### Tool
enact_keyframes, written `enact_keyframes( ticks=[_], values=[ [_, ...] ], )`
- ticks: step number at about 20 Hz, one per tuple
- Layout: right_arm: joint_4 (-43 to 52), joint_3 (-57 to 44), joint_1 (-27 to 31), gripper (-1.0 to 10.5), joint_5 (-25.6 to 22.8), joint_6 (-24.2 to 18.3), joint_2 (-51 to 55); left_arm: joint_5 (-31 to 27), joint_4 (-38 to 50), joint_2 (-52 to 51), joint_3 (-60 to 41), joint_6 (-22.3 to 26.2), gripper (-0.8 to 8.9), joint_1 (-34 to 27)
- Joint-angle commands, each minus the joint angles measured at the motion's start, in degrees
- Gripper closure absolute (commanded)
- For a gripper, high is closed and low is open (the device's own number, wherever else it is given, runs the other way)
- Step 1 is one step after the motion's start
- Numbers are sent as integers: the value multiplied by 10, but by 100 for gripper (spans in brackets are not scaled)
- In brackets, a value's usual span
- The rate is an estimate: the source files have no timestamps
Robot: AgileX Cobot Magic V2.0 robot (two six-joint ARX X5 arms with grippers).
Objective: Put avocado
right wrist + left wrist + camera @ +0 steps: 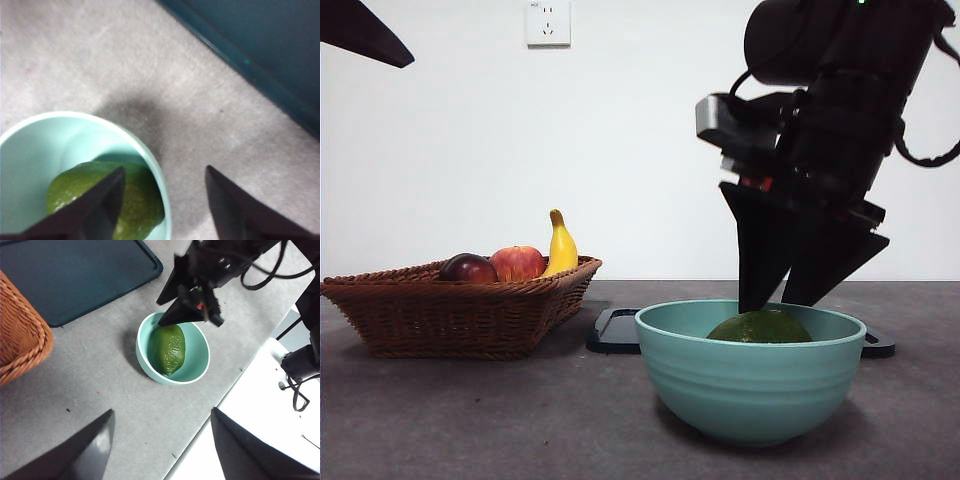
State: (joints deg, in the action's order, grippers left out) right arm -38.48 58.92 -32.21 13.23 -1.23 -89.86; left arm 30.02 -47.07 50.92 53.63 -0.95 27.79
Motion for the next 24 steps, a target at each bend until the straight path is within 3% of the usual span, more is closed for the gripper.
enact_keyframes(
  ticks=[1,5,18,24],
  values=[
    [5,10,-4,760,-2,-8,-15,3,3,3,5,5,506,3],
    [12,10,-5,925,-2,-8,-15,3,3,3,5,5,506,3],
    [27,13,-18,932,2,-7,4,3,3,3,5,6,506,3],
    [15,74,-5,932,-3,10,19,3,3,3,5,7,506,3]
  ],
)
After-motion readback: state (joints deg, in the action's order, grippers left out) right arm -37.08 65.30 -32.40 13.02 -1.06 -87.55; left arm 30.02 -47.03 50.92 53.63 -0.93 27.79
